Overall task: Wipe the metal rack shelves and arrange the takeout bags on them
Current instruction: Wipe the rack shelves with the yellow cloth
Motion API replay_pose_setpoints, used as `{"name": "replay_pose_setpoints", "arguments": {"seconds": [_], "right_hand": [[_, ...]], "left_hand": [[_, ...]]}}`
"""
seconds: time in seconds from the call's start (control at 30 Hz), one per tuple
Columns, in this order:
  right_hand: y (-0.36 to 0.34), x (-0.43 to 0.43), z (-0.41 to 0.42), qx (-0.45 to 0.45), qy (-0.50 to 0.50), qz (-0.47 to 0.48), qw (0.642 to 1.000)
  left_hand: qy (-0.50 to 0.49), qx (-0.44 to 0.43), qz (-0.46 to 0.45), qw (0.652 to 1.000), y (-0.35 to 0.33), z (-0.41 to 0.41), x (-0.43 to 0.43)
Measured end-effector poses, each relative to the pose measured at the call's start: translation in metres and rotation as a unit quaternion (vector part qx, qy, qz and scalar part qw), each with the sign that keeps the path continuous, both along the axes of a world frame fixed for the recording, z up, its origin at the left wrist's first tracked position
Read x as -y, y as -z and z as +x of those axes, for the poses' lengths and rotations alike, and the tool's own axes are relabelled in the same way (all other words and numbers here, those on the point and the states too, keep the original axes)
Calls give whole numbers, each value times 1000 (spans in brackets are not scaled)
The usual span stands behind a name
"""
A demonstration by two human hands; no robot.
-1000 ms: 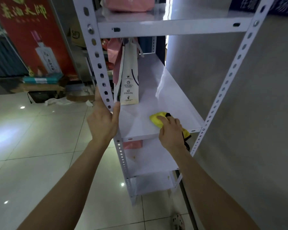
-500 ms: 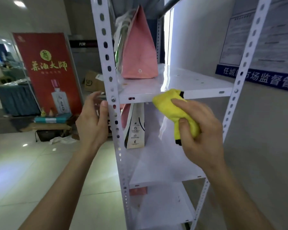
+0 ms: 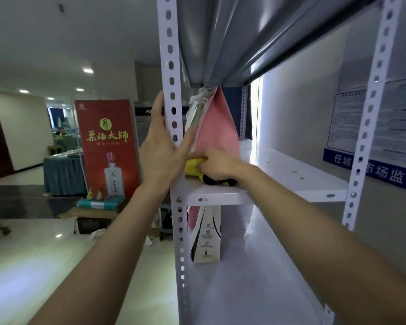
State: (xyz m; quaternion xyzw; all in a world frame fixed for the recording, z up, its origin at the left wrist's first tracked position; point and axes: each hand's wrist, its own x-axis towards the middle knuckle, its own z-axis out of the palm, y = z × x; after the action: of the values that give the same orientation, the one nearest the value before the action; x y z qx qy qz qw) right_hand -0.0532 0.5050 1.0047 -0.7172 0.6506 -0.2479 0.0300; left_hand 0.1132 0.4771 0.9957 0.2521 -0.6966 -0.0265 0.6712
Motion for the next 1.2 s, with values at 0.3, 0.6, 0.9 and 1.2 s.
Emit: {"name": "replay_pose_setpoints", "arguments": {"seconds": [0.3, 0.6, 0.9, 1.2], "right_hand": [[7, -76, -65, 5, -59, 96, 994], [15, 10, 12, -27, -50, 19, 998], [9, -81, -77, 76, -63, 62, 993], [18, -22, -11, 35, -79, 46, 995]], "left_hand": [[-32, 0, -40, 999, 14, -8, 15], [-50, -18, -50, 997, 18, -9, 18], [-48, -36, -56, 997, 19, -10, 22], [-52, -33, -52, 997, 17, -8, 21]]}}
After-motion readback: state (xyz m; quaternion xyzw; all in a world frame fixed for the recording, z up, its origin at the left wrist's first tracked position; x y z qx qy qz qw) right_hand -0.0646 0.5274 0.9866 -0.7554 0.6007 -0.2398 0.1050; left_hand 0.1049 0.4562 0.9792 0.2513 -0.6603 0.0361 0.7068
